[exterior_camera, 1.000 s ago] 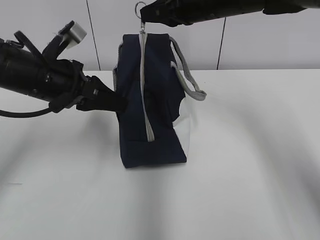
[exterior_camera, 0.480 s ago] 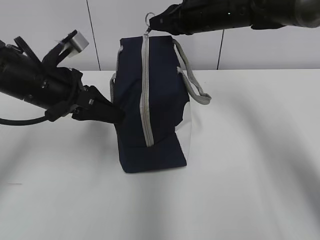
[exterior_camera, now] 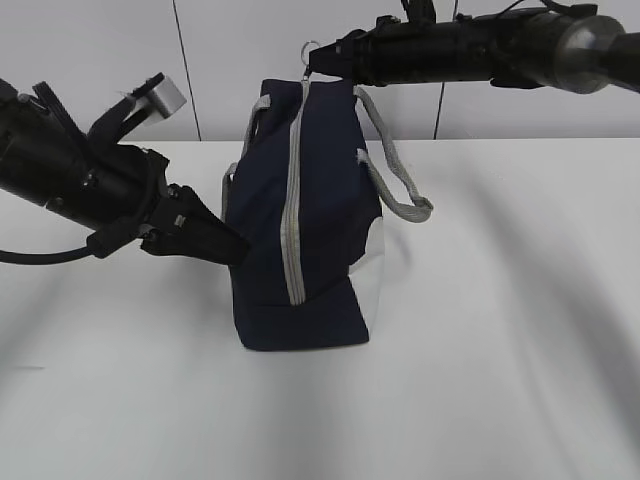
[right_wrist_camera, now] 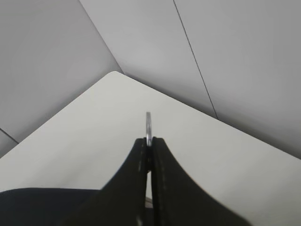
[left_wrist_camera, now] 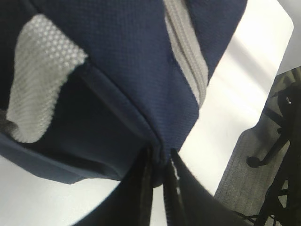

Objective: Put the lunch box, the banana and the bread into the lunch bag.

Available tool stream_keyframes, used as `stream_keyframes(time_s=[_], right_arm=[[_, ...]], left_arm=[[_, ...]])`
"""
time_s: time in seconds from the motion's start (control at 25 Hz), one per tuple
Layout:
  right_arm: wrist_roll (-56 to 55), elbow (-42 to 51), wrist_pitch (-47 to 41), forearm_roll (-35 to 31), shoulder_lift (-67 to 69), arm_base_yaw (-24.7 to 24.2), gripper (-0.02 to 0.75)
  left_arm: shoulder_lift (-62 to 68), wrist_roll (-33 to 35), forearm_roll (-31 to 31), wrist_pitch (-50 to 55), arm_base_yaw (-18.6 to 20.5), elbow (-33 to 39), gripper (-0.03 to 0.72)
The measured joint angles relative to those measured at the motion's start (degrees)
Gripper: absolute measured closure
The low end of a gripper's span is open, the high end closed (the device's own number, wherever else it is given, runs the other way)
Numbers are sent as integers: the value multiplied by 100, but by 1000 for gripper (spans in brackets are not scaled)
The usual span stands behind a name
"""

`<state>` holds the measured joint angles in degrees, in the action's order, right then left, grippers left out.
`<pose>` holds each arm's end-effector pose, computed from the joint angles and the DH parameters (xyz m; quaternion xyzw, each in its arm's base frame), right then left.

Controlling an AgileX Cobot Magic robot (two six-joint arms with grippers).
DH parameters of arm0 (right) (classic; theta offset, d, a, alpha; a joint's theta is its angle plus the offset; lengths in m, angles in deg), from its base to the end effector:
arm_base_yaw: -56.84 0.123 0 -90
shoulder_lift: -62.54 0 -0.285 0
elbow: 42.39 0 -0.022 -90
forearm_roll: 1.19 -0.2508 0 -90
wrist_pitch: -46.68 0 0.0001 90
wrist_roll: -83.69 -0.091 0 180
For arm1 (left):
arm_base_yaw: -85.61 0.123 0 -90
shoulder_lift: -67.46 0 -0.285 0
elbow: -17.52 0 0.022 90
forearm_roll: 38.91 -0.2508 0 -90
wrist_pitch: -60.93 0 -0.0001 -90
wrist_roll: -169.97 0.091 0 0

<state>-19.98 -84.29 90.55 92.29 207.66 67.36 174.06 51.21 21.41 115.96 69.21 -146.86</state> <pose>0.5254 0.1615 0.2313 -0.2337 0.7405 0.3878 0.4967 0.2980 -0.1553 0.2220 0.3253 0.8477 -0.3790 0.1788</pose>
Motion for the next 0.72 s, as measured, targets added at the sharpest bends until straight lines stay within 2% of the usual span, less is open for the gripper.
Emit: stream_keyframes(time_s=[0.32,0.44,0.56,0.72], right_arm=[[-337,-634,234,-52,663,-49,732],[-336,-752,369,-32,686,-51,732],[-383,-905,469,23,686,-61,732],[-475,-994,532,100,686,-72,732]], left_arm=[[0,-35,-93,35,0,-12,667],[0,-316,-143,205,11,-96,650],[-11,-772,-254,638,109,-323,581],[-315,-1178,-333,967,325,-769,407]])
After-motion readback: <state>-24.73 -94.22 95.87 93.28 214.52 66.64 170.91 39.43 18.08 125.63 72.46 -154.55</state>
